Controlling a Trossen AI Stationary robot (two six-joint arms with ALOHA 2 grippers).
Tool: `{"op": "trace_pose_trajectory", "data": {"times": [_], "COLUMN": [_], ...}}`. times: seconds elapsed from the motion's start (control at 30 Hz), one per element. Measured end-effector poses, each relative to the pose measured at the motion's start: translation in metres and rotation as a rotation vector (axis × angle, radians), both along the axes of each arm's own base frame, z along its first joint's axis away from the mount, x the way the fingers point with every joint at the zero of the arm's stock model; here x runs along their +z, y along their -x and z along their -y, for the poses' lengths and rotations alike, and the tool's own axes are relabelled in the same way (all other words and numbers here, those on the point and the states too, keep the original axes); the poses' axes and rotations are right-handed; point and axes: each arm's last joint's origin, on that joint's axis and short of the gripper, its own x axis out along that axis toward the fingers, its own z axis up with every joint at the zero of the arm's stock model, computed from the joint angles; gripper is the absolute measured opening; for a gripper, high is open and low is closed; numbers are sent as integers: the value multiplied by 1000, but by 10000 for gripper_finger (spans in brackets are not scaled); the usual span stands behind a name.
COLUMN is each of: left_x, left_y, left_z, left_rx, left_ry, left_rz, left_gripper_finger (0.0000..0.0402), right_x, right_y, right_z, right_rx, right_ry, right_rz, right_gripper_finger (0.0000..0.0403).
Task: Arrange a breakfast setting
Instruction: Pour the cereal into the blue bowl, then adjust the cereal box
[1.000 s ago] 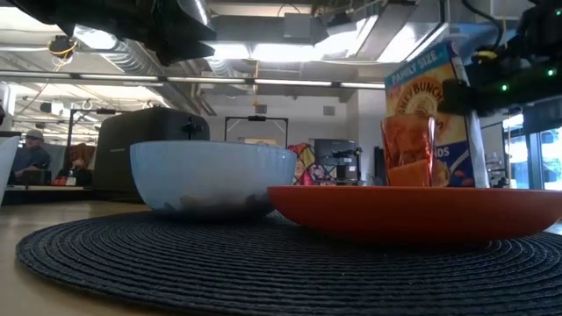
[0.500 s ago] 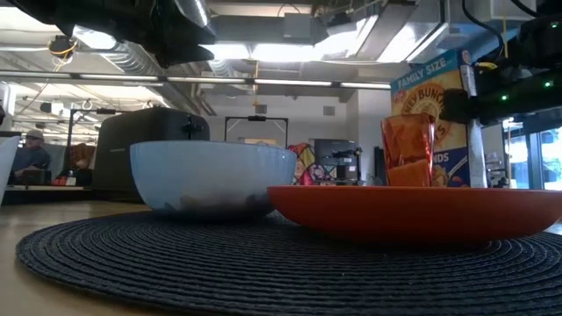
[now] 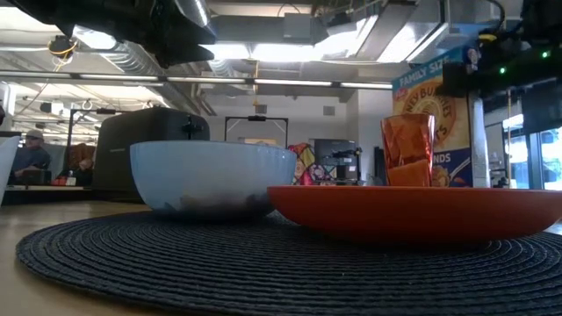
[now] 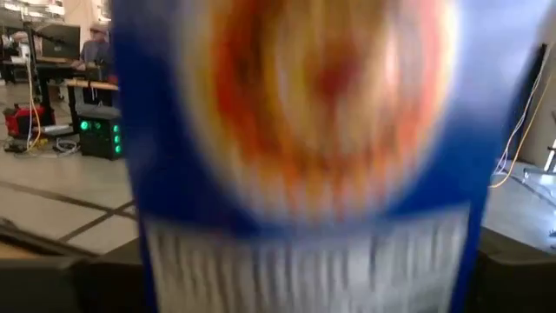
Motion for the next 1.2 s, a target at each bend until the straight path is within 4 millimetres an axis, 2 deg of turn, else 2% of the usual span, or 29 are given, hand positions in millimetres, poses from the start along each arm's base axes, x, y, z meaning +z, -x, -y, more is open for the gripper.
{"op": "trace_pose_trajectory", "data": {"times": [0.43,0.73,1.0,1.2], "left_x": [0,0,0,1], "left_y": [0,0,0,-1], "left_z": [0,0,2,5], "left_rx": [0,-2,-26,-43], "left_ry": [0,2,6,0], "left_rz": [0,1,4,8], "left_gripper_finger": [262,262,262,262], "right_x": [64,94,128,148], "right_y": [9,16,24,19], "right_z": [-7,-13,-22,-24], "right_rx": [42,81,221,364], "right_ry": [65,138,234,265], "right_rz": [27,47,114,140], "right_gripper_finger": [284,284,284,284]}}
